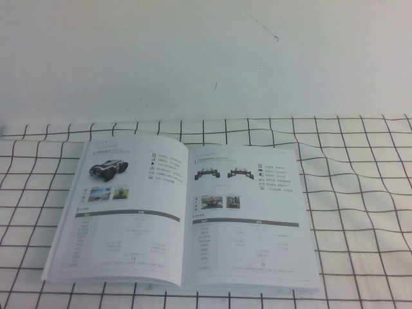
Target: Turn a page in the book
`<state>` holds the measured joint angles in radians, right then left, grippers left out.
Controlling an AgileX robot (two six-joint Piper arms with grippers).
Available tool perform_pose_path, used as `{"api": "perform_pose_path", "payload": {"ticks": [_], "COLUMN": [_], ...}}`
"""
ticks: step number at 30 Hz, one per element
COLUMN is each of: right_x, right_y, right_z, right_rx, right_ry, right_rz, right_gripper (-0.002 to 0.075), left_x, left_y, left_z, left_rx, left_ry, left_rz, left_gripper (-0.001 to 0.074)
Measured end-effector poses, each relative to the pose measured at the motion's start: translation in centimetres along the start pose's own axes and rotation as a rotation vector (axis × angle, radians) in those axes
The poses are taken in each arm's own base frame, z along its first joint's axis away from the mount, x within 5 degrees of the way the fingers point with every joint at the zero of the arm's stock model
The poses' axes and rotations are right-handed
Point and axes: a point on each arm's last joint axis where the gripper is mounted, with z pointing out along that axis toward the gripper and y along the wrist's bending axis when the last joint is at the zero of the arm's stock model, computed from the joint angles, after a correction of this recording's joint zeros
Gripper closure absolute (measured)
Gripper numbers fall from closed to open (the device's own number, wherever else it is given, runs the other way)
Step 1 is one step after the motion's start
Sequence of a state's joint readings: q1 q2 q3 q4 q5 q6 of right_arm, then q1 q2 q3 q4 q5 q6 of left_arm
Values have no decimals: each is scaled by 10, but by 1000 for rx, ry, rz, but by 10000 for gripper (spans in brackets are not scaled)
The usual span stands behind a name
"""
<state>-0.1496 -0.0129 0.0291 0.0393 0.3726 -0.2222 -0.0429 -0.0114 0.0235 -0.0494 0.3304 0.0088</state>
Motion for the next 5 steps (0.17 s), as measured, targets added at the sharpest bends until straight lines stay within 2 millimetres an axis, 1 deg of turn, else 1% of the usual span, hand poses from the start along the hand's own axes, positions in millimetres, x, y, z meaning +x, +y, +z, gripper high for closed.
{"api": "perform_pose_path", "payload": {"ticks": [5], "right_x": [0], "right_y": [0], "right_z": [0], "right_rx": [0], "right_ry": [0], "right_rz": [0], "right_gripper": [726], "left_x": [0], "left_y": [0], "left_z": [0], "left_rx": [0], "left_ry": [0], "left_rz": [0], "left_gripper": [738]}}
